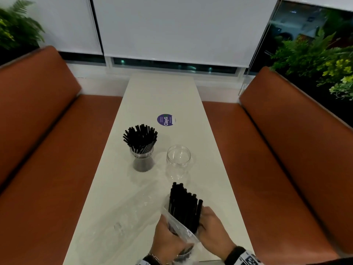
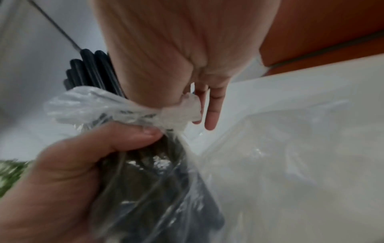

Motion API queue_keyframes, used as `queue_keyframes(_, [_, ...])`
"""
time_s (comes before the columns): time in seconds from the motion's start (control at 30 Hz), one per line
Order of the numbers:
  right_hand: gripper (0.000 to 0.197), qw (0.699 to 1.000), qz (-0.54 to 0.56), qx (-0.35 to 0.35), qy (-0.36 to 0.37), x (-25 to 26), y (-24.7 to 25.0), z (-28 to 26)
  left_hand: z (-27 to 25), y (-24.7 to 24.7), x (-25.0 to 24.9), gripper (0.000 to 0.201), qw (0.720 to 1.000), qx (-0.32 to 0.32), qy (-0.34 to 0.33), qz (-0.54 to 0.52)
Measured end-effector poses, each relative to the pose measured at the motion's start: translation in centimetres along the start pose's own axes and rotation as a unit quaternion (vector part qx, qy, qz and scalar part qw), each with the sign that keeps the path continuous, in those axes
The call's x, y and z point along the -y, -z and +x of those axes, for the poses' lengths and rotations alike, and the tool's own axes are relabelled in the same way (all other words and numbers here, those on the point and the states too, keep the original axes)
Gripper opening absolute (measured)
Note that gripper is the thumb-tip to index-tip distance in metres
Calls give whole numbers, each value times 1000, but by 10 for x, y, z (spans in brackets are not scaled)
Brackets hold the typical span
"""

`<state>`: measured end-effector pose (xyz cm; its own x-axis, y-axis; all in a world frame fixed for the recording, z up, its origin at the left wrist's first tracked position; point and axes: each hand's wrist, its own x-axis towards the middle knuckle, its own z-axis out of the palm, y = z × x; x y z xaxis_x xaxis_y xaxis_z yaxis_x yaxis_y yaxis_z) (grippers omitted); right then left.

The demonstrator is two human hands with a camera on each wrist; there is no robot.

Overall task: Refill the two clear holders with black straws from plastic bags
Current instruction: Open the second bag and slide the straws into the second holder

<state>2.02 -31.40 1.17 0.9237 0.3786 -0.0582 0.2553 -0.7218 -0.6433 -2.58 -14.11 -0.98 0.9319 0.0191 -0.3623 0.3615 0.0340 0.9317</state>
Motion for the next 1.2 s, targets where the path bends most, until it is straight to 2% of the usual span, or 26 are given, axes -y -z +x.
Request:
queue_keyframes(0.07, [36, 998, -53, -5, 30, 9, 8, 9, -7, 2, -18, 101, 999, 23, -15, -16])
queue_keyframes(0.13, [35, 996, -66, -33, 50, 19, 16, 19, -11, 7, -39, 94, 998, 34, -41, -30])
queue_keyframes(0.2, [22, 994, -63, -60, 64, 32, 17, 28, -11, 12, -54, 89, 995, 43, -64, -57])
queue_keyframes(0.23, [27, 995, -40, -65, 61, 41, 17, 31, -10, 15, -57, 90, 995, 34, -64, -70])
queue_keyframes(0.27, [41, 996, 0, -69, 51, 47, 15, 33, -8, 19, -57, 93, 995, 14, -52, -83])
queue_keyframes(0.3, [46, 996, 59, -57, 29, 52, 13, 35, -7, 24, -55, 96, 994, -10, -43, -96])
queue_keyframes(0.33, [43, 991, 127, -31, 4, 58, 13, 37, -7, 29, -54, 97, 993, -31, -42, -109])
queue_keyframes(0.43, [19, 951, 294, 83, -36, 70, 28, 39, -15, 46, -62, 90, 986, -72, -50, -141])
queue_keyframes(0.5, [19, 917, 363, 157, -50, 68, 44, 48, -23, 61, -70, 85, 984, -83, -49, -148])
queue_keyframes(0.53, [18, 917, 365, 155, -51, 65, 50, 57, -27, 71, -70, 83, 982, -110, -45, -146])
queue_keyframes(0.6, [22, 956, 285, 48, -57, 57, 59, 81, -37, 89, -73, 91, 978, -150, -44, -137])
queue_keyframes(0.67, [46, 985, 143, -87, -52, 56, 65, 110, -47, 102, -76, 120, 980, -142, -6, -141])
queue_keyframes(0.7, [63, 988, 84, -123, -39, 54, 66, 125, -53, 106, -79, 129, 980, -146, 5, -134])
queue_keyframes(0.73, [81, 990, 44, -128, -31, 51, 65, 141, -60, 110, -87, 120, 982, -148, 4, -115])
queue_keyframes(0.77, [97, 993, 19, -109, -33, 47, 63, 156, -66, 114, -91, 109, 980, -170, -1, -101])
queue_keyframes(0.8, [111, 996, 8, -78, -43, 45, 62, 168, -69, 117, -95, 107, 979, -186, 0, -80])
queue_keyframes(0.87, [124, 997, 1, -26, -66, 40, 55, 185, -74, 114, -112, 108, 981, -192, -11, -21])
queue_keyframes(0.97, [119, 998, 0, -15, -69, 32, 48, 185, -78, 116, -135, 71, 976, -207, -48, 53])
queue_keyframes(1.03, [117, 998, -5, -16, -60, 27, 49, 169, -71, 120, -147, 60, 972, -195, -56, 120])
queue_keyframes(1.07, [116, 998, -13, -13, -54, 25, 49, 157, -67, 123, -150, 61, 973, -169, -51, 149])
queue_keyframes(1.13, [117, 999, -29, -2, -44, 21, 50, 128, -55, 126, -159, 75, 968, -117, -39, 218])
queue_keyframes(1.2, [120, 999, -35, 4, -37, 18, 52, 99, -40, 123, -172, 78, 947, -83, -40, 306])
